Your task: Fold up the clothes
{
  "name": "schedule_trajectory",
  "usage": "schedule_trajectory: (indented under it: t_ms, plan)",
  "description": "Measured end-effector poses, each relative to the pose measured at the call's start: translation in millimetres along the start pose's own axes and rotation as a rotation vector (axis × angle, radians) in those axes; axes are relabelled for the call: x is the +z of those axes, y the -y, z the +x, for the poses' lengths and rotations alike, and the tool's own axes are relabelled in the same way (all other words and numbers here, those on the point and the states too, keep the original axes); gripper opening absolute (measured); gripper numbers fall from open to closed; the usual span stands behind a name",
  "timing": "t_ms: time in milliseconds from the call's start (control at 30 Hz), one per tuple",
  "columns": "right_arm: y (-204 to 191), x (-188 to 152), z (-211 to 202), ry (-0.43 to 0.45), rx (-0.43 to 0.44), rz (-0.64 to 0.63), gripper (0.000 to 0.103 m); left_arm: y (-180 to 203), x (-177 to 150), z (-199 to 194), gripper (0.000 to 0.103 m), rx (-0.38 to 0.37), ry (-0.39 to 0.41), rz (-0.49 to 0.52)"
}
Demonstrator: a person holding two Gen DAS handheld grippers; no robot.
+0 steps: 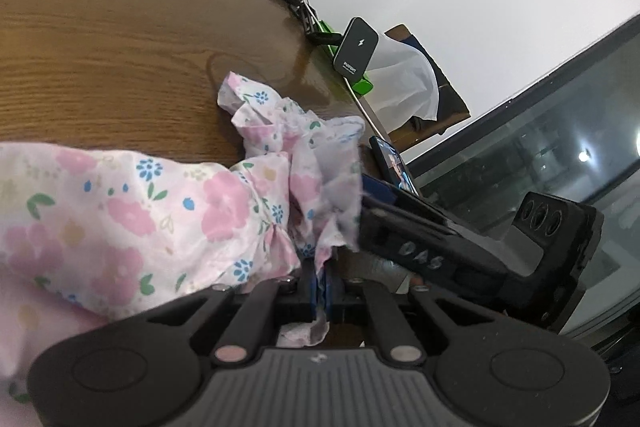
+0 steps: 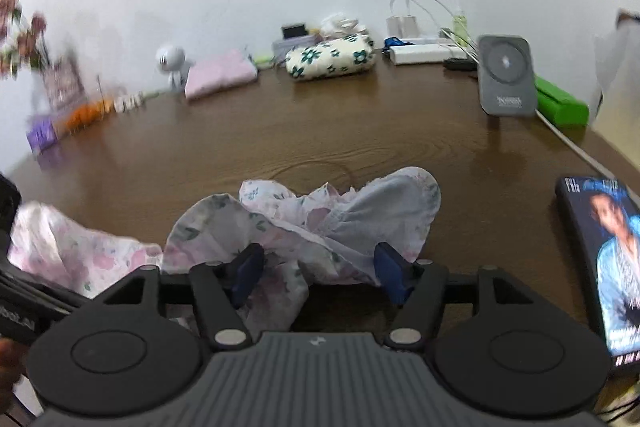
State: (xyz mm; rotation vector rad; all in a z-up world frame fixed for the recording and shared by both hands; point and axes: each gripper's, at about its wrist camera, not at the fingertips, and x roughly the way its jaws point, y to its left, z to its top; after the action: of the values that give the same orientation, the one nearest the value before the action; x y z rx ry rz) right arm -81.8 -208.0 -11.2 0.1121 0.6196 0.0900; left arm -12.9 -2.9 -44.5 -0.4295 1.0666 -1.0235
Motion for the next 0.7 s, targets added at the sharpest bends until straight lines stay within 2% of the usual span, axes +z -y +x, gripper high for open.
schedule_trajectory:
  t_ms: [33,67,100,133,167,233,267,333,400,500,633,700]
  plan:
    - [-6.6,0.4,2.0,-0.007,-0.02,-0.053,0.059,-0.5,0.5,0.3,0.004,0.0,0.003,-0.001]
    - [-11.4,0.0,2.3,-0.004,-0.029,-0.087,0.047,-0.7,0.7,0.4,0.004,0.002,0.01,-0.002]
    - [-13.0,-0.2,2.0,-0.001,-0.023,-0.094,0.041,-1.3,0.8,0.5,0.004,0.002,0.02,-0.004]
    - [-14.8,-0.2,1.4,0.002,-0.018,-0.102,0.026,-1.6,0.3,-0.4,0.005,0.002,0.03,-0.006]
    - [-17.2,-0.1,-0.5,0.001,-0.018,-0.113,0.015,-1.9,-0.3,-1.6,0.006,0.001,0.04,-0.008]
    - [-17.6,0.6,-4.0,-0.003,-0.02,-0.1,0.009,2.5,-2.2,-8.2,0.013,0.028,0.072,-0.009]
    - [-15.6,2.7,-6.7,0.0,-0.022,-0.085,0.008,6.9,-3.7,-15.7,0.016,0.045,0.098,0.0]
    - [-11.6,10.1,-21.7,0.058,0.008,-0.051,0.007,16.3,-7.8,-40.4,0.028,0.065,0.172,0.022]
    - [-17.0,18.5,-38.6,0.128,0.035,-0.065,0.007,22.5,-13.8,-71.5,0.03,0.127,0.264,0.028]
    - [-42.5,28.9,-55.1,0.184,0.106,-0.122,0.007,21.4,-30.8,-123.3,0.031,0.261,0.413,0.002]
    - [-104.2,26.5,-49.3,0.175,0.23,-0.315,0.007,8.2,-64.5,-176.8,0.037,0.398,0.549,-0.09]
    - [-134.3,18.6,-34.9,0.107,0.27,-0.397,0.008,1.0,-81.2,-193.7,0.037,0.442,0.586,-0.145]
